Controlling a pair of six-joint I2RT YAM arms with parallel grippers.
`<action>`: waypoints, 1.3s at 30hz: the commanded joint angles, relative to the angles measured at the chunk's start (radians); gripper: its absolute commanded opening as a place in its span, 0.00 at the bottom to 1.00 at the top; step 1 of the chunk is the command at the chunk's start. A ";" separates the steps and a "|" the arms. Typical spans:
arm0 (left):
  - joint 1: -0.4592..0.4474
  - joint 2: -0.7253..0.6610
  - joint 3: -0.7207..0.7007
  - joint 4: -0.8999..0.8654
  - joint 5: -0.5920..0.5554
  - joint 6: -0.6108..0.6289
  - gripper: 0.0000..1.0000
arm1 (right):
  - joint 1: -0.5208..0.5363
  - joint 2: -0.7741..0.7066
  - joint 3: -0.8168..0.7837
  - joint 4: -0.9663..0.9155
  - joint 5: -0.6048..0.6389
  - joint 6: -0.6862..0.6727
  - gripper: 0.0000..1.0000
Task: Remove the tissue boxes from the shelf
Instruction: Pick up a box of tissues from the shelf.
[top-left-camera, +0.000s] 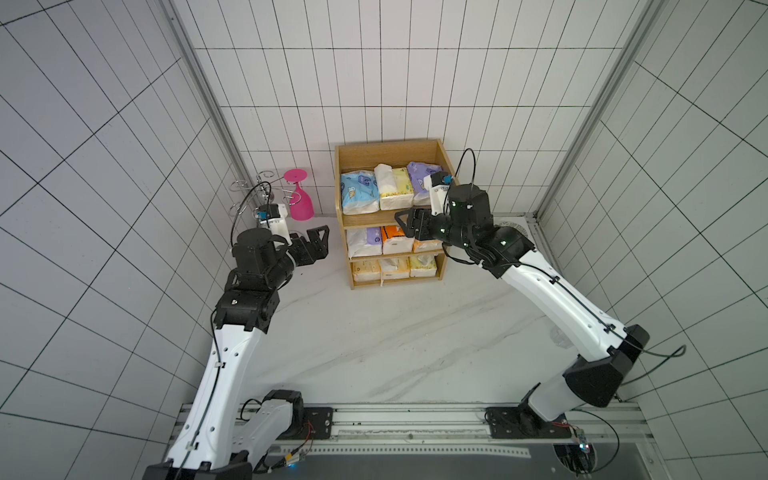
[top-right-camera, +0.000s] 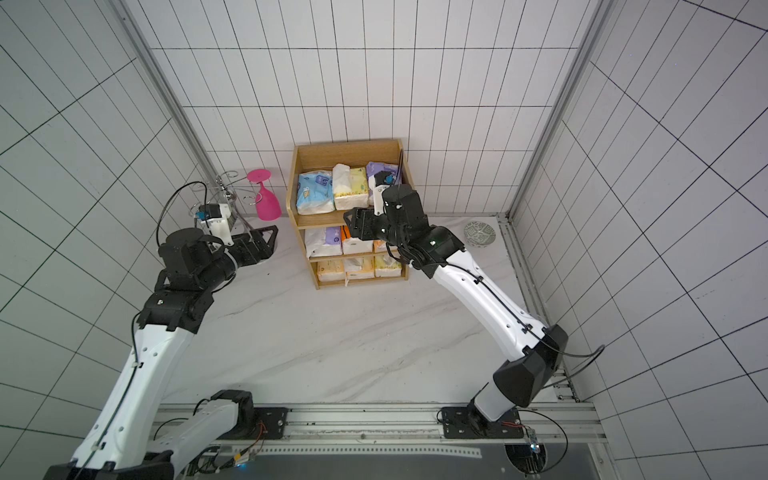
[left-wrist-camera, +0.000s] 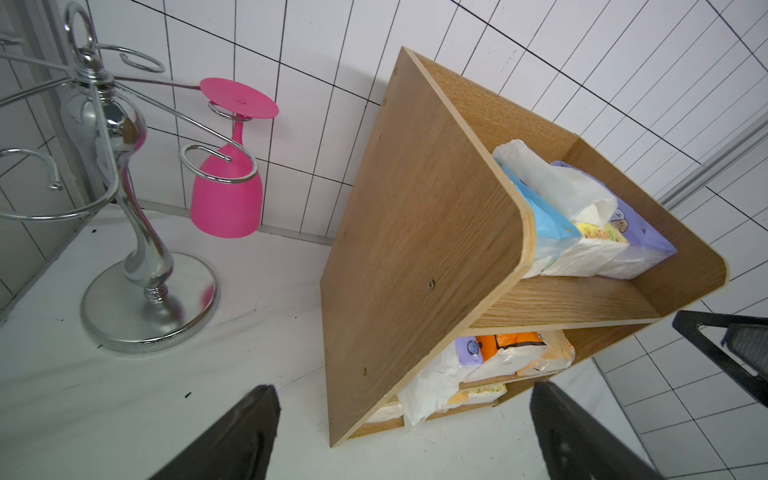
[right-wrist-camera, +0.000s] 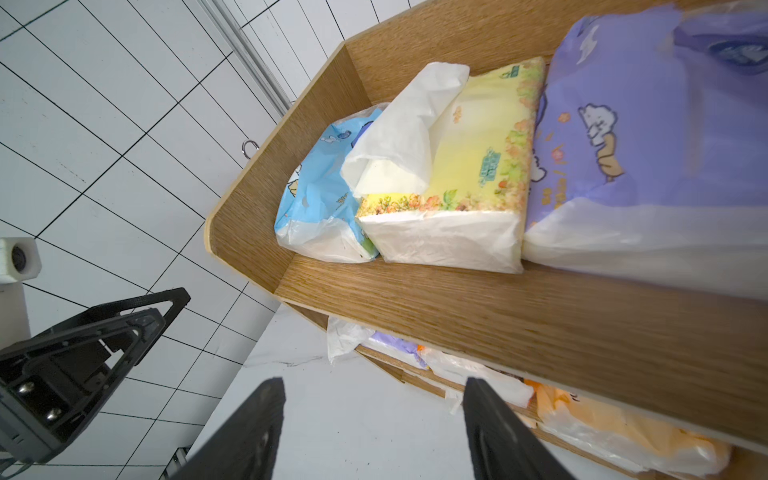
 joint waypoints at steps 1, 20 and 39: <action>0.014 -0.005 -0.043 0.108 -0.029 0.012 0.98 | 0.010 0.048 0.089 0.070 -0.026 0.039 0.71; 0.151 -0.017 -0.130 0.235 0.156 -0.092 0.98 | 0.023 0.281 0.268 0.169 0.014 0.116 0.60; 0.155 -0.024 -0.142 0.238 0.163 -0.088 0.98 | 0.024 0.348 0.292 0.254 -0.042 0.100 0.02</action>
